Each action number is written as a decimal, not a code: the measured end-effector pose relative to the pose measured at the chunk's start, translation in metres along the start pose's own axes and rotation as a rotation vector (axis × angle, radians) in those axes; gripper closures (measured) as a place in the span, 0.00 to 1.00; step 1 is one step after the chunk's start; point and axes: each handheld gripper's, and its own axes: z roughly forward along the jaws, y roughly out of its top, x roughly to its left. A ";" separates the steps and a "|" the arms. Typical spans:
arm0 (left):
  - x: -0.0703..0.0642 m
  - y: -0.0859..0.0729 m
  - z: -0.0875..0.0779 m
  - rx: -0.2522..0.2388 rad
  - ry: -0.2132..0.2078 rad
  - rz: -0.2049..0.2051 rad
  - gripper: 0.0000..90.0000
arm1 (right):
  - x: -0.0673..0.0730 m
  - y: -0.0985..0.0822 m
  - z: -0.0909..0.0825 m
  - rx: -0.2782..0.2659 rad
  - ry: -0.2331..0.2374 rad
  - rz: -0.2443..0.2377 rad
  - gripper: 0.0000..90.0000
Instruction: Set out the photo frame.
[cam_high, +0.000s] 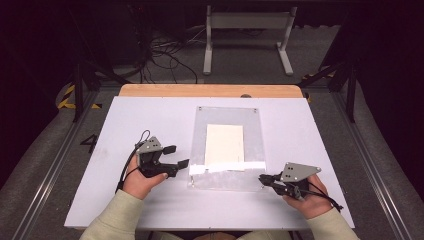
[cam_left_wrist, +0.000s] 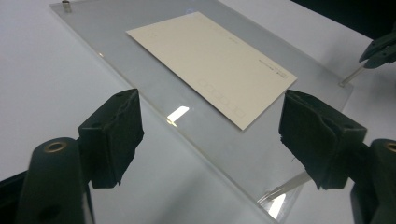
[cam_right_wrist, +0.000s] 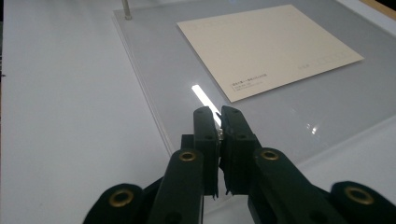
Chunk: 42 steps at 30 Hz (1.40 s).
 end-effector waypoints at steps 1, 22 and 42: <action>0.000 0.000 0.000 0.000 0.000 0.000 0.23 | 0.001 -0.001 0.000 -0.006 -0.002 -0.003 0.95; 0.014 0.016 0.024 0.018 0.017 -0.015 0.20 | 0.020 -0.009 -0.005 -0.035 -0.057 -0.187 0.95; 0.053 0.041 0.078 0.042 -0.063 -0.171 0.14 | 0.030 -0.012 -0.007 -0.033 -0.099 -0.277 0.95</action>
